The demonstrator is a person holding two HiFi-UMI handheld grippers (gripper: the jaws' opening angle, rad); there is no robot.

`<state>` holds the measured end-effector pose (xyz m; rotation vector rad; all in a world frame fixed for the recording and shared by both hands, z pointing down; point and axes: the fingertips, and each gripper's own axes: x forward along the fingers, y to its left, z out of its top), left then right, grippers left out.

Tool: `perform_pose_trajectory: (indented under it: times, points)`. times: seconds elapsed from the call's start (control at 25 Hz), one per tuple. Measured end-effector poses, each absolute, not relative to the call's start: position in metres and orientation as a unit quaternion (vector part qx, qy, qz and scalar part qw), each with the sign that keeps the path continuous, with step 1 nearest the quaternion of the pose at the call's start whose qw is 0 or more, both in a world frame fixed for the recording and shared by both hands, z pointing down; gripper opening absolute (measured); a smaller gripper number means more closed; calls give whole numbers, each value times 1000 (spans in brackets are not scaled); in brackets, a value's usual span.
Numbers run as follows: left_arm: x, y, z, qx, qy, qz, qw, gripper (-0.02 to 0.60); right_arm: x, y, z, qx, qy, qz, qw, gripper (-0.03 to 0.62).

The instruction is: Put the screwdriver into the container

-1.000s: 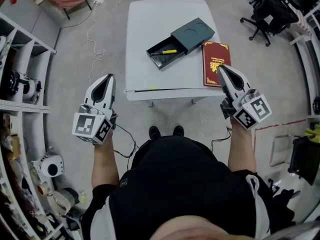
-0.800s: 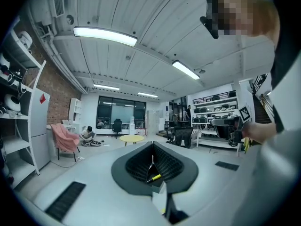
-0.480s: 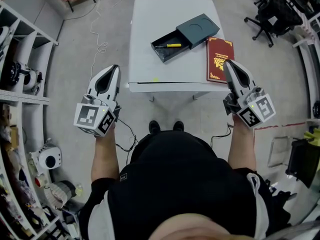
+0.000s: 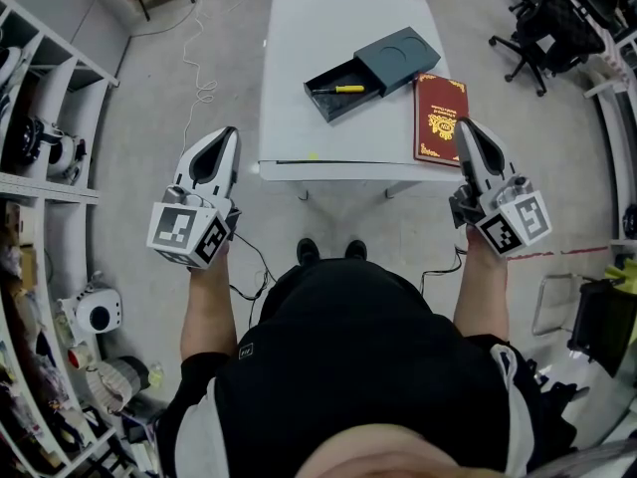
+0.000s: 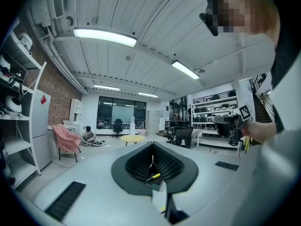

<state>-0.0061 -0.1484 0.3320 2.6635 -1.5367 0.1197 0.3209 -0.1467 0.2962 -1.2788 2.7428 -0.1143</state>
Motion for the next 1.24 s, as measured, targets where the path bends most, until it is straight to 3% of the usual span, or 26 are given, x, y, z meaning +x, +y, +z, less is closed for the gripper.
perform_pose_trajectory:
  times: [1.24]
  points:
    - [-31, -152, 335, 861, -506, 34, 35, 15, 298, -153, 299, -419, 905, -42, 53, 29]
